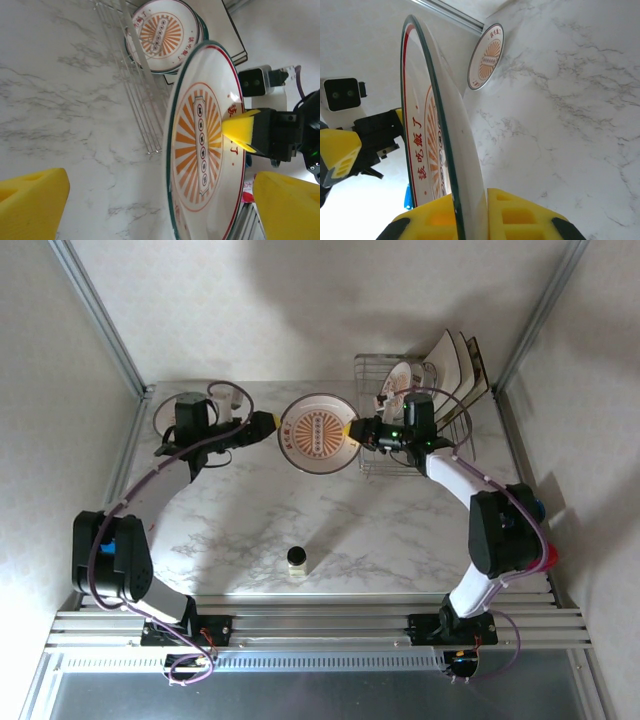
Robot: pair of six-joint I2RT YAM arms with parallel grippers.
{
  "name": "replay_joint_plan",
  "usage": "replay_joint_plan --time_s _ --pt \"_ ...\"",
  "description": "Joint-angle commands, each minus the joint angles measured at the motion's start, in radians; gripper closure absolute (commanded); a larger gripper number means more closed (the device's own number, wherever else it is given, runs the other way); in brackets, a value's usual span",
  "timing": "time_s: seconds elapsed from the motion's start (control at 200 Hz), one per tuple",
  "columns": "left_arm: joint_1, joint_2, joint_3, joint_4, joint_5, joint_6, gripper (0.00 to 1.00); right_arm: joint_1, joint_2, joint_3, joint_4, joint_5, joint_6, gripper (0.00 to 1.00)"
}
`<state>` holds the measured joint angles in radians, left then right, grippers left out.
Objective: Unload the plates from the dish rack
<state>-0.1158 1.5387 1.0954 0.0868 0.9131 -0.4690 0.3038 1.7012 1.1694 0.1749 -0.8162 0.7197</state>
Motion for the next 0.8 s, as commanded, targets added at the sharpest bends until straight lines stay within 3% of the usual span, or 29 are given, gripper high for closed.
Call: replay_joint_plan --time_s 0.0,0.42,0.596,0.796 --pt "-0.017 0.029 -0.015 0.099 0.063 -0.043 0.10 0.016 0.011 0.070 0.074 -0.043 0.021 1.00" --pt "-0.052 0.102 -0.014 0.183 0.094 -0.100 0.52 0.053 0.087 0.121 0.112 -0.048 0.048 1.00" --pt "-0.059 0.113 -0.012 0.189 0.097 -0.107 0.80 0.059 0.104 0.142 0.111 -0.049 0.053 1.00" --pt "-0.059 0.108 -0.011 0.183 0.096 -0.110 1.00 0.062 0.101 0.145 0.102 -0.044 0.046 1.00"
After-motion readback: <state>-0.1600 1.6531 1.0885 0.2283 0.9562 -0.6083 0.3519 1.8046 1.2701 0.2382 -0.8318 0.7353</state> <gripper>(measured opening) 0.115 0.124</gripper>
